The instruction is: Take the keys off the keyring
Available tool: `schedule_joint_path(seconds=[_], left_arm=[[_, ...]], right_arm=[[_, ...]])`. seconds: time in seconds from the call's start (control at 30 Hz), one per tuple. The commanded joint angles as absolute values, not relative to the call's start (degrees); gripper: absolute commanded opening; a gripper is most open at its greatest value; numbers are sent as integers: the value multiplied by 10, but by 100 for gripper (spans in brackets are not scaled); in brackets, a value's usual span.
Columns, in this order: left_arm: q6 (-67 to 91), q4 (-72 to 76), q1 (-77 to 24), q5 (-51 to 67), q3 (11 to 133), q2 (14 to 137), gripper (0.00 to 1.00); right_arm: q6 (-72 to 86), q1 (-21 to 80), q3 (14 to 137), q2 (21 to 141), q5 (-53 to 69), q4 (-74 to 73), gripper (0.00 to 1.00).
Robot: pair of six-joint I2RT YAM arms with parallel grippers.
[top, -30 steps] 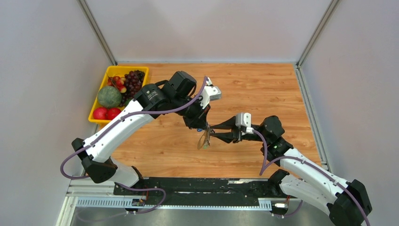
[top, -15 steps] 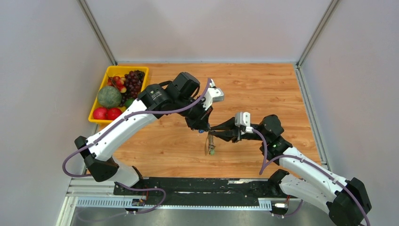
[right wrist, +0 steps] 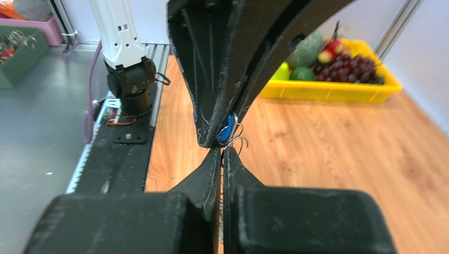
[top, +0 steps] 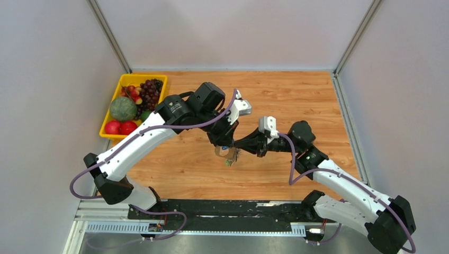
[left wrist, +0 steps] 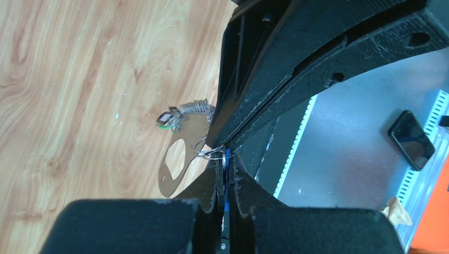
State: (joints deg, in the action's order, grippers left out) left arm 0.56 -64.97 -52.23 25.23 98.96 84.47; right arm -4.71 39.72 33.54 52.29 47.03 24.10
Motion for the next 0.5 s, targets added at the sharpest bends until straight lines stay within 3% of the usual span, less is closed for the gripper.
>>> schedule_joint_path(seconds=[0.0,0.23,0.37,0.47], left_arm=[[1,-627,-533,219,1000,829,0],[-10,-631,-544,190,997,828,0],[-16,-630,-546,186,992,821,0],[-14,-620,-546,193,984,813,0]], right_arm=[[32,402,428,566,470,149,0],[173,397,464,625,484,119,3],[197,394,473,637,509,120,37],[152,394,456,601,495,128,47]])
